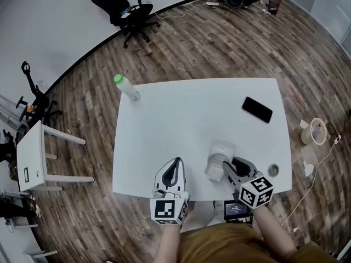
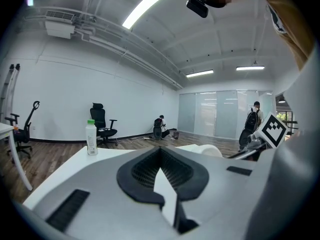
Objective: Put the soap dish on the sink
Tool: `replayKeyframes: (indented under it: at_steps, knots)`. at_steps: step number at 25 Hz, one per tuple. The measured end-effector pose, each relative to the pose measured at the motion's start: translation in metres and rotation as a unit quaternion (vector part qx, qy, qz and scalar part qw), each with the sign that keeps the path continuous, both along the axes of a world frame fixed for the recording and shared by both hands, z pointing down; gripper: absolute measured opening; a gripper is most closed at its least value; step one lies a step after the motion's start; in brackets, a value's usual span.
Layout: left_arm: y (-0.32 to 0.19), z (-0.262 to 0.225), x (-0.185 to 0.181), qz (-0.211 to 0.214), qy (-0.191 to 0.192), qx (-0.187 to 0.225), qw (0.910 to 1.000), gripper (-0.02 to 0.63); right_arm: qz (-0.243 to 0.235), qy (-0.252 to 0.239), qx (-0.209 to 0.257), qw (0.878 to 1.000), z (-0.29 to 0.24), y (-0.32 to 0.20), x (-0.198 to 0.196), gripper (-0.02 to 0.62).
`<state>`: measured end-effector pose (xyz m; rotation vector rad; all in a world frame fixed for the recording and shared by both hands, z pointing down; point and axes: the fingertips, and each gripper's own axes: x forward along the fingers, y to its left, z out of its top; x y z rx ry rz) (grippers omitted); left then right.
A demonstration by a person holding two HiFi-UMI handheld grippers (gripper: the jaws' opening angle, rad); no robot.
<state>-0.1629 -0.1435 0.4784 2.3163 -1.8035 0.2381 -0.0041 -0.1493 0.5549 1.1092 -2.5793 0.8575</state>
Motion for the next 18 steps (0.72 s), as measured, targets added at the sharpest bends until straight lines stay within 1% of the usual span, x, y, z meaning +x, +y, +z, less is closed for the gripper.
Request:
replayKeyframes:
  at_steps: [5,10,14,18]
  knots:
    - [-0.001,0.006,-0.004,0.001,0.001,-0.008,1.0000,0.008,-0.001,0.013,-0.021,1.000,0.019,0.003,-0.001,0.124]
    - [0.001,0.017,-0.009,-0.002,0.003,-0.020,0.9998,0.008,-0.002,0.014,-0.040,0.999,0.033,0.006,-0.001,0.124]
    - [-0.001,0.023,-0.011,-0.003,0.013,-0.028,0.9995,0.008,-0.002,0.013,-0.051,0.999,0.040,0.004,-0.004,0.124]
    - [-0.001,0.026,-0.012,-0.002,0.015,-0.033,0.9994,0.008,-0.005,0.016,-0.058,0.998,0.047,0.004,-0.007,0.124]
